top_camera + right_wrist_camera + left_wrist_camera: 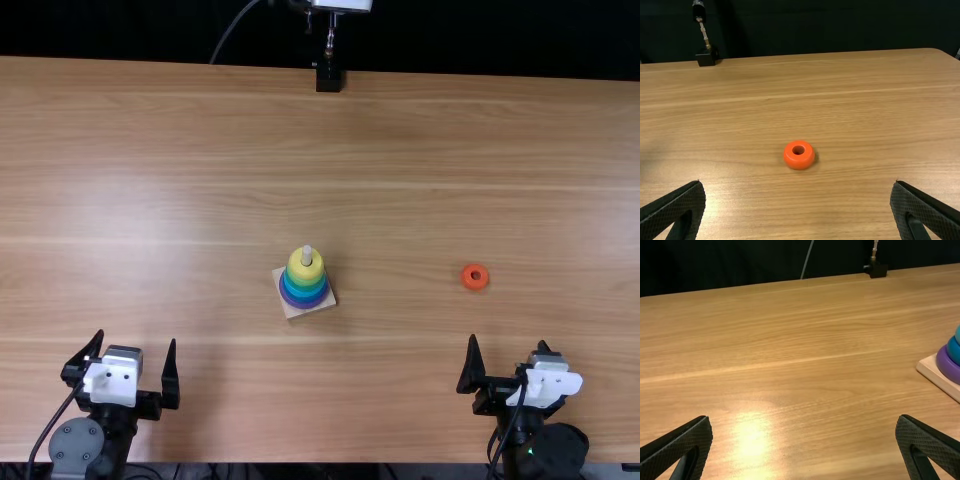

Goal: Build the Hanoi tower: stack the rings onto the peg from bottom to top in this color order: purple, dark blue, light blue, dark green, light green, yellow, orange.

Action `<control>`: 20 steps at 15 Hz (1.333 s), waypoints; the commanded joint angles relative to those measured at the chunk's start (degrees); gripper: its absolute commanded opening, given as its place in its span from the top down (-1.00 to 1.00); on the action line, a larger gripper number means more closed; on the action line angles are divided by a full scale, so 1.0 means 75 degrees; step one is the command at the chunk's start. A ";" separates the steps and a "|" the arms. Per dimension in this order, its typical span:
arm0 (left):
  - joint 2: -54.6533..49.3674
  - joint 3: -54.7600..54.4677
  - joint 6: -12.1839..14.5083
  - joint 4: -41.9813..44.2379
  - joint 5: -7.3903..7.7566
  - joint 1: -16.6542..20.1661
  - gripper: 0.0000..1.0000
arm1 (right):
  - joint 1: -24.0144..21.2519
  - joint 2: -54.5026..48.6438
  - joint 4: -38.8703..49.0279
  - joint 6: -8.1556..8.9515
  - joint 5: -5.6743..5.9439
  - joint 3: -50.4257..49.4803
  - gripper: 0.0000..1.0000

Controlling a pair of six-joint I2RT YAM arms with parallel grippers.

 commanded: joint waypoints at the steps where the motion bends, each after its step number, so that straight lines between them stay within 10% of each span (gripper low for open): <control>1: -0.0092 -0.0800 0.0137 -0.0627 0.0057 0.0096 -1.00 | -0.0016 -0.0092 -0.0245 -0.0046 -0.0039 -0.0607 -1.00; 20: -0.0092 -0.0800 0.0137 -0.0627 0.0071 0.0096 -1.00 | -0.0016 -0.0092 -0.0077 -0.0031 -0.0025 -0.0478 -1.00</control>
